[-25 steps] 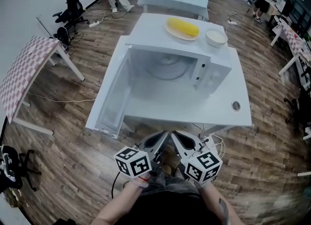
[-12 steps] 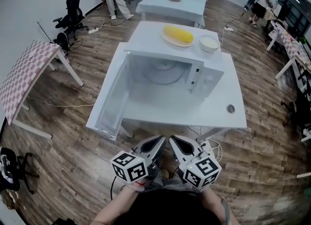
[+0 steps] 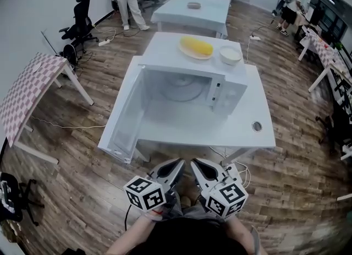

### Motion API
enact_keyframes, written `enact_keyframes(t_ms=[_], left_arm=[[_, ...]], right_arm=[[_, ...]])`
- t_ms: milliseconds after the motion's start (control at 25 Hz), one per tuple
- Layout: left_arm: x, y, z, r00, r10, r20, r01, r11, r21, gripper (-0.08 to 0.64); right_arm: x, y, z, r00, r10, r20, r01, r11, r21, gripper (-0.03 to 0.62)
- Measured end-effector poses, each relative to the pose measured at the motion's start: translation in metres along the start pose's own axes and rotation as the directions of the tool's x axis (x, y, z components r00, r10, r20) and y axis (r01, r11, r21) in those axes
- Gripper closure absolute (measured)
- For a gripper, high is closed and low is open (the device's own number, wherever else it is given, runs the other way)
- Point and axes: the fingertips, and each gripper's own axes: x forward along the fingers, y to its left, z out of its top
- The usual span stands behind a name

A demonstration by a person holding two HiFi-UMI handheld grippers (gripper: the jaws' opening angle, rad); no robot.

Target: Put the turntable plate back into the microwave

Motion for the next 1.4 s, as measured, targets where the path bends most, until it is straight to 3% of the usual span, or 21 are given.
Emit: enact_keyframes(t_ms=[720,1400], left_arm=[[-0.007,0.0,0.004,0.995,-0.05,-0.088,0.05,0.999,-0.001,0.548],[-0.032,0.003,-0.006,0.989,-0.068,-0.13,0.067,0.998,-0.008,0.548]], right_arm=[[-0.001,0.01,0.0,0.997,-0.073,0.011,0.072,0.997,0.033,0.561],[0.0,0.041,-0.012,0.996,-0.084,-0.015,0.083,0.996,-0.034,0.572]])
